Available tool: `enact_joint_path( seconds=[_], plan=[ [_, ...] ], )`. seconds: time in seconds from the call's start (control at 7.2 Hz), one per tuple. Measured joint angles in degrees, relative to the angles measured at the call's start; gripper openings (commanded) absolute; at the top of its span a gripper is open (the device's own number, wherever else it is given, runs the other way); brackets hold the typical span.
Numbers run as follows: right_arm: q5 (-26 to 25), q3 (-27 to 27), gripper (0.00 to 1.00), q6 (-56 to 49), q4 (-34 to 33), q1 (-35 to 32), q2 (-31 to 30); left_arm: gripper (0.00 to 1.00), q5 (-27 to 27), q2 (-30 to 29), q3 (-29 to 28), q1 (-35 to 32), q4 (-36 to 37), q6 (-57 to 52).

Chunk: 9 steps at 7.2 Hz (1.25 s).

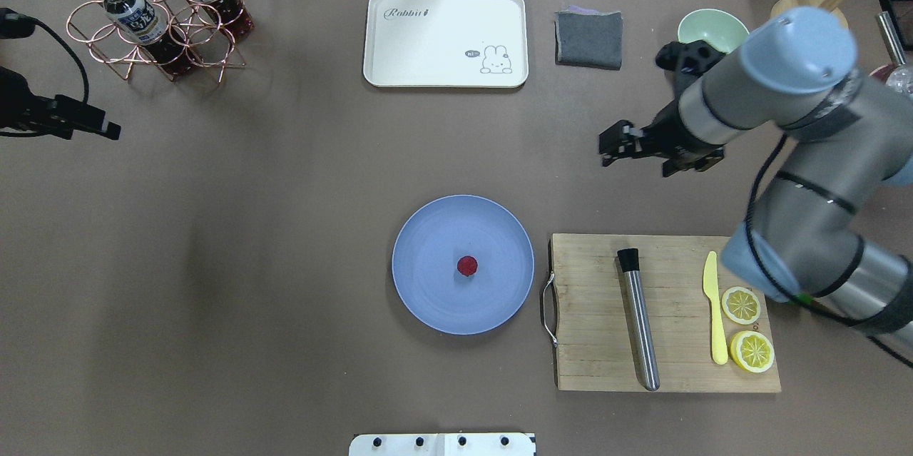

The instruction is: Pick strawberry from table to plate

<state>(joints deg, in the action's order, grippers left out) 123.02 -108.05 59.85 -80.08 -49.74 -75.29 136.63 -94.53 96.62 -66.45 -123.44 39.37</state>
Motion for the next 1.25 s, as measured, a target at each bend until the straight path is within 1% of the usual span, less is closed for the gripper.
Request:
enact_joint_path(
  seconds=[0.14,0.28,0.42,0.56,0.69,0.83,1.25],
  plan=[
    [3.63,0.45,1.00,-11.79,-0.13,-6.98,-5.41,0.97,1.25,0.64,-0.05,-3.92,3.81,-6.43],
    [6.64,2.22,1.00,-23.87,-0.34,-14.34,-10.03,0.97,2.00,0.92,-0.15,-8.05,8.93,-14.02],
    [9.09,5.43,1.00,-36.64,-1.38,-21.76,-12.99,0.97,2.33,0.97,-0.18,-12.09,15.68,-22.98],
    [10.15,8.94,1.00,-48.59,-3.67,-27.88,-14.23,0.97,2.44,1.03,-0.11,-15.53,21.88,-30.81],
    [10.21,11.77,1.00,-57.14,-5.67,-31.88,-14.62,0.97,2.50,1.34,-0.14,-17.93,25.50,-35.68],
    [9.84,13.61,1.00,-61.72,-6.65,-34.05,-14.82,0.97,2.55,2.36,-0.17,-19.42,26.76,-38.16],
    [9.30,14.15,1.00,-64.08,-6.97,-35.35,-14.88,0.97,2.53,6.07,0.62,-21.87,24.41,-39.42]
  ],
)
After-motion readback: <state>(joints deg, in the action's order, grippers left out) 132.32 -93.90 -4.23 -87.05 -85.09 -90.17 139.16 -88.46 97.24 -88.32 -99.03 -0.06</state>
